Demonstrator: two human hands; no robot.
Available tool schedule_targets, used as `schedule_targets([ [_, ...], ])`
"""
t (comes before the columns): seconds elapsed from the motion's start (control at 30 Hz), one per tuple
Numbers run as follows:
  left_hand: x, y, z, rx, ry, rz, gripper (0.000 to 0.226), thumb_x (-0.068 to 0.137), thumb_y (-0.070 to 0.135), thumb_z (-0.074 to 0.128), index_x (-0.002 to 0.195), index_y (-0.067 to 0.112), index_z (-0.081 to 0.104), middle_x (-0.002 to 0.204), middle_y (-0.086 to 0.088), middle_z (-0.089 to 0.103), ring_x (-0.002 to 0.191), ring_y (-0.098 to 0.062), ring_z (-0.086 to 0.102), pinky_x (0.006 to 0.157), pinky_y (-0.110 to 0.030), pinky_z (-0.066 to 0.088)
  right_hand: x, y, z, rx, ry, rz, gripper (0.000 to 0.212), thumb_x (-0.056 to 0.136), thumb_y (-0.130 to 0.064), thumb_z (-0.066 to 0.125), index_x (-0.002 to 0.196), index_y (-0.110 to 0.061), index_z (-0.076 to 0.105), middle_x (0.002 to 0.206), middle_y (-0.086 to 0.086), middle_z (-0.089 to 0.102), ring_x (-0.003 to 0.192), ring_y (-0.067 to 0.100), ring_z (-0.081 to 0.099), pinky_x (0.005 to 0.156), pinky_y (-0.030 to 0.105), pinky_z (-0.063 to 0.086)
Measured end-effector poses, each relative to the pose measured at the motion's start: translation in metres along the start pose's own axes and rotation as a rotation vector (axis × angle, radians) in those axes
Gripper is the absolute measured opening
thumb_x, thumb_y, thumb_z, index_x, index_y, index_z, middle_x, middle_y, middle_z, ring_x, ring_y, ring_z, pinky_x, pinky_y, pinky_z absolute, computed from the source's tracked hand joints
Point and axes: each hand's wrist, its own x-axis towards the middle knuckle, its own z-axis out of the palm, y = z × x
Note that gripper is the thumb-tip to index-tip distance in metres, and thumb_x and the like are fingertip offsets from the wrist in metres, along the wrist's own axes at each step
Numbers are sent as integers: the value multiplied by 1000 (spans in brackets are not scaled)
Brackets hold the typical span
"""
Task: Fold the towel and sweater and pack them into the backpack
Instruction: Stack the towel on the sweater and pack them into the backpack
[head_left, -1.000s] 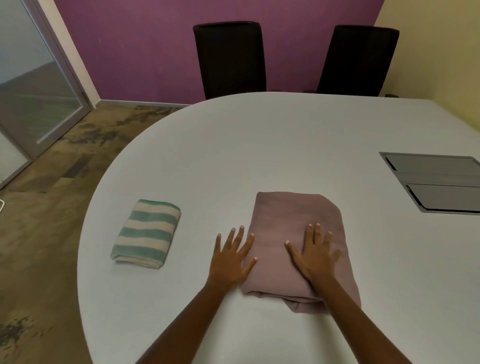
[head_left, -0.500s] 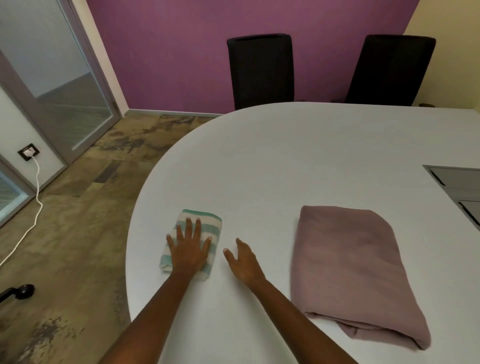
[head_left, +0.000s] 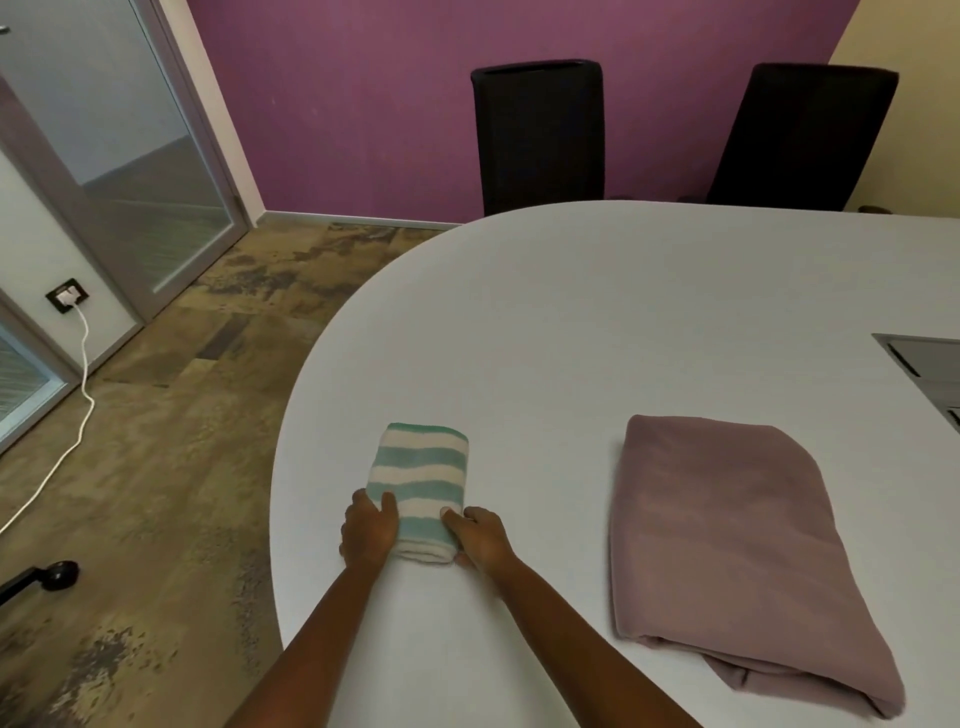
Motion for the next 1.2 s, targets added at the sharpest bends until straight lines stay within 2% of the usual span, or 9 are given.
schedule_targets([
  [0.13,-8,6,12,-269,-109,-41,44,95,26,50,125,-6,48,123,-25,55,112,-38,53,97,-41,44,-10,-7,-23,102,12,-23,22,88,-18,61,105,-4,59,84,4,61,62,6,60,46,10,43],
  [0.23,-21,16,24,-509,-178,-75,41,93,23,54,122,-6,51,112,-19,59,100,-32,57,85,-38,49,-18,-15,-47,174,24,-35,21,86,-8,60,106,-4,55,99,12,62,81,18,60,60,19,49],
  [0.3,-33,28,33,-636,-226,-74,39,93,20,54,123,-5,51,109,-19,58,97,-30,56,75,-34,49,-25,-19,-64,179,30,-63,21,86,-6,57,106,-9,50,104,12,59,80,17,59,62,22,49],
  [0.5,-69,73,60,-821,-367,5,39,96,26,47,129,5,49,122,-19,57,108,-32,55,88,-40,48,-52,-30,-122,276,42,-106,28,81,-4,55,107,-12,47,99,7,58,83,16,57,63,25,49],
  [0.6,-88,94,78,-816,-454,44,43,97,32,44,131,7,47,125,-18,58,113,-34,56,87,-40,49,-69,-29,-149,319,83,-147,55,58,-13,57,113,-8,51,112,14,62,98,27,60,78,35,52],
  [0.7,-110,112,95,-791,-545,52,42,96,36,42,128,9,49,123,-15,59,111,-33,57,79,-37,51,-84,-24,-178,360,130,-185,71,51,-11,53,121,-1,51,114,17,62,98,30,60,75,34,52],
  [0.93,-160,142,139,-711,-669,108,44,96,32,46,130,4,47,124,-18,59,112,-32,58,81,-33,52,-117,0,-245,389,257,-184,70,51,-11,54,121,-2,48,114,16,61,95,26,60,68,30,51],
  [1.07,-189,152,160,-642,-696,153,41,96,30,46,131,8,46,122,-15,59,103,-25,59,73,-24,53,-129,20,-275,345,352,-154,51,77,5,54,124,-5,40,105,9,56,84,18,56,64,26,49],
  [1.2,-209,152,180,-507,-658,161,39,97,25,46,130,5,43,122,-14,57,98,-20,56,65,-17,52,-139,35,-296,181,435,-136,58,81,7,51,133,-10,30,111,7,49,80,11,51,57,21,42],
])
